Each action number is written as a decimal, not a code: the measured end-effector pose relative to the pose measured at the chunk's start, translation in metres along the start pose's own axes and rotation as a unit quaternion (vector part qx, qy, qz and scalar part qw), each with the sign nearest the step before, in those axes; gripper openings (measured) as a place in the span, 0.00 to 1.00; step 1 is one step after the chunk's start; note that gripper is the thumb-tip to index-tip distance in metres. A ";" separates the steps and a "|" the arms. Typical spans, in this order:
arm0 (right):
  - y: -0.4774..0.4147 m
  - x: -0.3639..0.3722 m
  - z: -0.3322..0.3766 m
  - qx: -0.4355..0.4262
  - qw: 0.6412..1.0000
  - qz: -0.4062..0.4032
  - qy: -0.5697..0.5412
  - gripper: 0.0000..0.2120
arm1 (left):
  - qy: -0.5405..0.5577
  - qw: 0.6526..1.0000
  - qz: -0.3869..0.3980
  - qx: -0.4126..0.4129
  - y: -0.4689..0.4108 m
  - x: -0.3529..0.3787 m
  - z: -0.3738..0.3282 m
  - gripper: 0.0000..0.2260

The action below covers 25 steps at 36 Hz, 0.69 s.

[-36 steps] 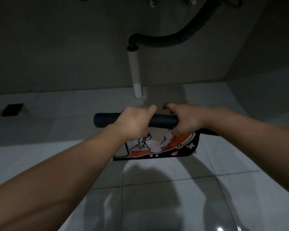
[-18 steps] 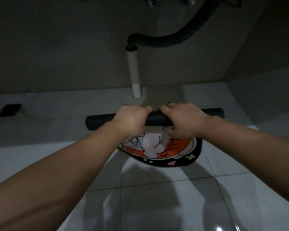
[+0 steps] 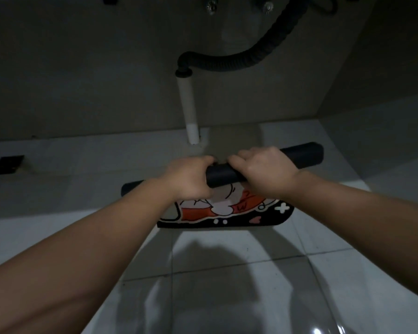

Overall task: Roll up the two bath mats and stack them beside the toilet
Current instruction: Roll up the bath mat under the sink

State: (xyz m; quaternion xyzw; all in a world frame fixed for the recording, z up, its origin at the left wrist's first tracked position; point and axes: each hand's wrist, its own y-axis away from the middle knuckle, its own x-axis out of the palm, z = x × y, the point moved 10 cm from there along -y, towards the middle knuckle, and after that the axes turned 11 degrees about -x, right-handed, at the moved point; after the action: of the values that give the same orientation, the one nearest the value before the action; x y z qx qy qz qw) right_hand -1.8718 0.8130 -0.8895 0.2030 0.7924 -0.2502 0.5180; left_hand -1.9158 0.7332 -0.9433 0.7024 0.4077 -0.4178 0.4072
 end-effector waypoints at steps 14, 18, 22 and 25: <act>0.007 0.042 -0.017 0.187 0.894 0.206 -0.350 0.15 | -0.156 0.931 -0.304 0.126 0.035 -0.031 -0.030 0.16; 0.001 0.015 -0.013 0.086 0.984 0.121 -0.103 0.11 | -0.087 0.988 -0.117 0.047 0.016 -0.019 -0.019 0.22; 0.002 -0.006 0.005 -0.013 1.000 -0.003 0.029 0.11 | 0.044 0.999 0.006 0.011 0.009 0.000 -0.006 0.28; 0.001 -0.001 0.009 -0.009 1.000 -0.002 0.024 0.12 | 0.009 1.000 -0.020 0.007 0.011 0.001 -0.004 0.18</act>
State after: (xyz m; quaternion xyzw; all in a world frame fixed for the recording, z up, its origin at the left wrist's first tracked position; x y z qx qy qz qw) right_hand -1.8643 0.8087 -0.8917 0.2021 0.8072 -0.2390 0.5005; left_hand -1.9047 0.7334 -0.9411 0.7004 0.4225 -0.4225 0.3905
